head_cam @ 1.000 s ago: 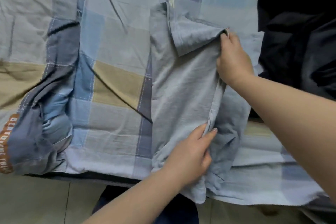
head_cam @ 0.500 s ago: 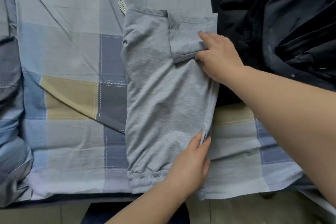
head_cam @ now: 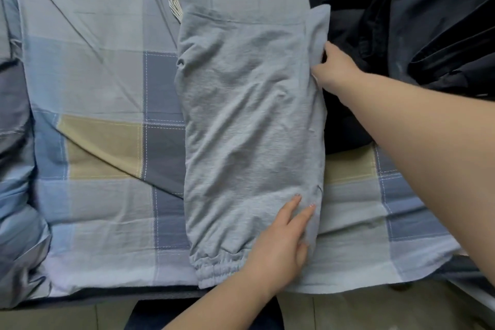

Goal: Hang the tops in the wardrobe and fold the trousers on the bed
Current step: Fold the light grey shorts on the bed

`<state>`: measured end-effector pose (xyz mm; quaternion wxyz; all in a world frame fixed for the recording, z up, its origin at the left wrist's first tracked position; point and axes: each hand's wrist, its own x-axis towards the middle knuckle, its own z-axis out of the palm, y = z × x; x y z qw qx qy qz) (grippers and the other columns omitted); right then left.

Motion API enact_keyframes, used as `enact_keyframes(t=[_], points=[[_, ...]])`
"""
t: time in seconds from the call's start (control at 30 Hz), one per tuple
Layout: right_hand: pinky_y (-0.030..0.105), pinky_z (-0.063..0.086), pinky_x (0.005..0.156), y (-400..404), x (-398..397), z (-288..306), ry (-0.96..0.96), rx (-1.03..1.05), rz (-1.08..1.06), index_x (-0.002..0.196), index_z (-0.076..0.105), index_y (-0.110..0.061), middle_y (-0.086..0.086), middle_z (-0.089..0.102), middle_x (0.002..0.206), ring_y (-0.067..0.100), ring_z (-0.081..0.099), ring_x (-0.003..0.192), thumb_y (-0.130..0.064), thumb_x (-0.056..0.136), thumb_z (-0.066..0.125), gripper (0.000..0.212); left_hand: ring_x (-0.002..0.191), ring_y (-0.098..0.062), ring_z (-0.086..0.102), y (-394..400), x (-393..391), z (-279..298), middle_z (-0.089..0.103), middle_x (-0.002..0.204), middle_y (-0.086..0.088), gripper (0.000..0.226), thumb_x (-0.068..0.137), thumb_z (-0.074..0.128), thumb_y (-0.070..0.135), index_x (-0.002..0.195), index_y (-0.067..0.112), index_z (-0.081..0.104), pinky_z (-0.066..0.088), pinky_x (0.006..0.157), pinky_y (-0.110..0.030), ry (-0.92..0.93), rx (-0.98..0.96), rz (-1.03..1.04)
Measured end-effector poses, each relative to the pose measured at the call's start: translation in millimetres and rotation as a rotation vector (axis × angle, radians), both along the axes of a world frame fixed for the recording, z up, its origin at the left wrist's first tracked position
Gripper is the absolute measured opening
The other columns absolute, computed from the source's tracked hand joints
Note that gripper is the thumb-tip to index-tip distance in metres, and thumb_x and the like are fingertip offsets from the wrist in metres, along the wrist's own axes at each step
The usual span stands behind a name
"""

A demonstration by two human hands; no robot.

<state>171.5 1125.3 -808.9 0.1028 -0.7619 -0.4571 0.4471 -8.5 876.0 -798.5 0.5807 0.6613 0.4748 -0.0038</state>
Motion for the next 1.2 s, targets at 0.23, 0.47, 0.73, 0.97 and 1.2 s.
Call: enact_keyframes(t=[0.23, 0.47, 0.73, 0.97, 1.2], points=[[0.005, 0.039, 0.063, -118, -27, -5, 0.118, 0.123, -0.399, 0.130, 0.050, -0.023, -0.026, 0.053, 0.095, -0.007, 0.053, 0.084, -0.028, 0.090, 0.058, 0.041, 0.104, -0.009, 0.055, 1, -78, -4, 0.052, 0.114, 0.006, 0.037, 0.086, 0.062, 0.000, 0.115, 0.022, 0.060, 0.046, 0.097, -0.030, 0.174, 0.130, 0.629], [0.026, 0.045, 0.069, -278, -68, -8, 0.186, -0.359, -0.551, 0.109, 0.060, -0.014, 0.000, 0.061, 0.097, 0.015, 0.059, 0.082, -0.032, 0.088, 0.064, 0.028, 0.115, -0.022, 0.049, -25, -134, -15, 0.047, 0.129, -0.011, 0.067, 0.078, 0.077, 0.021, 0.132, 0.005, 0.040, 0.040, 0.103, -0.037, 0.429, -0.247, 0.905], [0.030, 0.051, 0.090, -322, -77, -1, 0.650, -0.483, -0.736, 0.114, 0.065, -0.011, 0.005, 0.072, 0.109, 0.016, 0.067, 0.100, -0.033, 0.088, 0.063, 0.034, 0.101, -0.024, 0.068, -45, -141, -10, 0.069, 0.113, -0.014, 0.030, 0.087, 0.063, 0.012, 0.116, 0.004, 0.061, 0.056, 0.084, -0.035, -0.085, -0.800, 0.924], [0.027, 0.045, 0.086, -329, -92, -10, 0.314, -0.389, -0.513, 0.107, 0.068, -0.013, 0.009, 0.065, 0.114, 0.019, 0.061, 0.098, -0.040, 0.093, 0.055, 0.033, 0.092, -0.016, 0.068, -47, -151, -13, 0.069, 0.112, -0.003, 0.024, 0.094, 0.059, 0.022, 0.116, 0.015, 0.058, 0.057, 0.078, -0.032, 0.052, -0.808, 0.950], [0.041, 0.053, 0.090, -344, -94, -7, 0.428, -0.382, -0.728, 0.110, 0.063, -0.010, 0.009, 0.069, 0.106, 0.024, 0.066, 0.096, -0.029, 0.087, 0.065, 0.030, 0.101, -0.029, 0.065, -45, -149, -13, 0.066, 0.113, -0.015, 0.041, 0.084, 0.073, 0.016, 0.118, 0.003, 0.054, 0.053, 0.092, -0.046, 0.208, -0.560, 0.852]])
